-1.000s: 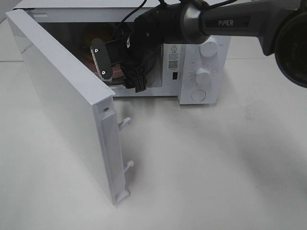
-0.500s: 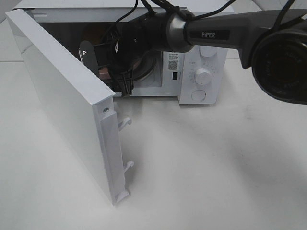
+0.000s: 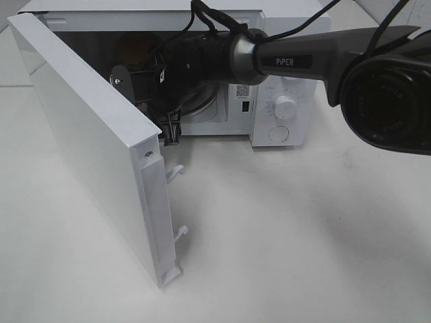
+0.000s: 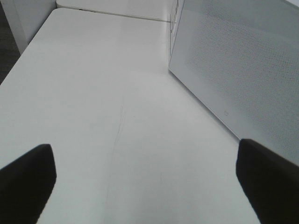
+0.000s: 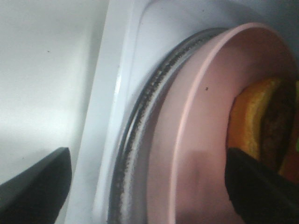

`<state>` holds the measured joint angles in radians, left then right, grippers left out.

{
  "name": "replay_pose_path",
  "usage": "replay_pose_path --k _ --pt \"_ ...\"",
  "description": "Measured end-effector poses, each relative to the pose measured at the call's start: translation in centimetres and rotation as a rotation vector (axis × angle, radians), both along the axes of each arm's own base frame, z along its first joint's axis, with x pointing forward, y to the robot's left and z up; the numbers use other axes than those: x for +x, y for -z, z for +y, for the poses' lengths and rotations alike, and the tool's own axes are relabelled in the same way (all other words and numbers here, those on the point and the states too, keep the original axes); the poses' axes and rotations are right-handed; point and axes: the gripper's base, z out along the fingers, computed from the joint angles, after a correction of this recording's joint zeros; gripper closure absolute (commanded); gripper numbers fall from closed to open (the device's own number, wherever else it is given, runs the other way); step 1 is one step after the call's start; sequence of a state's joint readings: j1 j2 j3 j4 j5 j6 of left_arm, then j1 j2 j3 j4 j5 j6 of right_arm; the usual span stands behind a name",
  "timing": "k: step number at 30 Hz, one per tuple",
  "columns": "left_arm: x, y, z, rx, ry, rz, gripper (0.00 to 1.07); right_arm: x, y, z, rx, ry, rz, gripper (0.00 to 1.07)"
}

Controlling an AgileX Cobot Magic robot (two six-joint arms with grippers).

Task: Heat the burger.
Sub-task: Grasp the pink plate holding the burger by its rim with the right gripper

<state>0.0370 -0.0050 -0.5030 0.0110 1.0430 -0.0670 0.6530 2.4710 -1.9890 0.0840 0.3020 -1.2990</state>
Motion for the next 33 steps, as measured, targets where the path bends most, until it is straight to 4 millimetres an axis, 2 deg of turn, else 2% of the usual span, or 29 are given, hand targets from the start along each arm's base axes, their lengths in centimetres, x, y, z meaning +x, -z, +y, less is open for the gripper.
replay_pose_path --k 7,21,33 --pt "0.0 0.0 0.0 0.000 0.000 0.000 0.06 0.2 1.0 -0.2 0.014 -0.001 0.031 0.28" --pt "0.0 0.0 0.0 0.000 0.000 0.000 0.06 0.0 1.4 -0.5 0.002 0.003 0.089 0.30" --pt "0.0 0.0 0.0 0.000 0.000 0.000 0.06 0.4 0.3 -1.7 0.012 -0.044 0.117 0.30"
